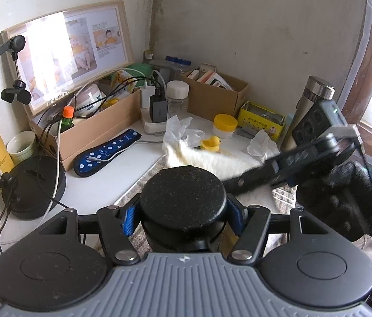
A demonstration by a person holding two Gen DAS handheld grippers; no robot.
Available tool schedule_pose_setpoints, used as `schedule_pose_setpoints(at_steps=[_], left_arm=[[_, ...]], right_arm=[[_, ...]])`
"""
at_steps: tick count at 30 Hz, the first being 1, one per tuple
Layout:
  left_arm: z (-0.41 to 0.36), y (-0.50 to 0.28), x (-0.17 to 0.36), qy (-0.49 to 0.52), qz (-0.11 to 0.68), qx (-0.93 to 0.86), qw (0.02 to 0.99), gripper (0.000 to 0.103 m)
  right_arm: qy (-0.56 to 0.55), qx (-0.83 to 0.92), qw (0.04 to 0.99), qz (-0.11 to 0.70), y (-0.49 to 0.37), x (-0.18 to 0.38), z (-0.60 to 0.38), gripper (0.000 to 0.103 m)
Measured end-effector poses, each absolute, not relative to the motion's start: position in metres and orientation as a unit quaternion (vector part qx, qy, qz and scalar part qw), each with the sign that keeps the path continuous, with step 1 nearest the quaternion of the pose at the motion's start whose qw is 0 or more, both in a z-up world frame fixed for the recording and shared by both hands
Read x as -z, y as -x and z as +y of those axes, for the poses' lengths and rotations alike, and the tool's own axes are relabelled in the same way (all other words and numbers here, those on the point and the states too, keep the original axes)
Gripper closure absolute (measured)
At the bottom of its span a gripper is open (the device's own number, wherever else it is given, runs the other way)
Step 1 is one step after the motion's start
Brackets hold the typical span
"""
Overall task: Clean container
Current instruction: 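Wipe the white cloth down the black bottle's side with the right gripper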
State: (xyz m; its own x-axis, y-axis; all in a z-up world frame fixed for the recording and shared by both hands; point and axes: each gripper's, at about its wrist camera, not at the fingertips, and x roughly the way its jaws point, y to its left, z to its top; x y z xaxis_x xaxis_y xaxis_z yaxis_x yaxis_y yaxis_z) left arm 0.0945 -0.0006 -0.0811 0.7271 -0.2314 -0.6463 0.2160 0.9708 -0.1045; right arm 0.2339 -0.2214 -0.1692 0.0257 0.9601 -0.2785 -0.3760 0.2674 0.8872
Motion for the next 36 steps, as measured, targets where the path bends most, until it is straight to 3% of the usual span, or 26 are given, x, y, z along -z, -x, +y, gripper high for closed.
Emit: schedule_pose_setpoints(at_steps=[8, 11, 15, 27, 36], left_arm=[[-0.015, -0.098, 0.076, -0.101, 0.351, 0.229, 0.902, 0.039], [-0.017, -0.098, 0.075, -0.172, 0.334, 0.314, 0.872, 0.039], [-0.019, -0.104, 0.072, -0.191, 0.352, 0.320, 0.859, 0.039], [-0.022, -0.080, 0.068, -0.117, 0.388, 0.182, 0.896, 0.038], [-0.007, -0.077, 0.055, -0.046, 0.338, 0.150, 0.928, 0.038]], right_arm=[[-0.225, -0.465, 0.676, 0.525, -0.230, 0.207, -0.214, 0.080], [-0.227, -0.452, 0.679, 0.532, -0.228, 0.216, -0.218, 0.080], [-0.237, -0.447, 0.681, 0.529, -0.226, 0.219, -0.225, 0.080], [-0.292, -0.485, 0.667, 0.484, -0.221, 0.190, -0.236, 0.080], [-0.402, -0.550, 0.612, 0.402, -0.229, 0.145, -0.251, 0.080]])
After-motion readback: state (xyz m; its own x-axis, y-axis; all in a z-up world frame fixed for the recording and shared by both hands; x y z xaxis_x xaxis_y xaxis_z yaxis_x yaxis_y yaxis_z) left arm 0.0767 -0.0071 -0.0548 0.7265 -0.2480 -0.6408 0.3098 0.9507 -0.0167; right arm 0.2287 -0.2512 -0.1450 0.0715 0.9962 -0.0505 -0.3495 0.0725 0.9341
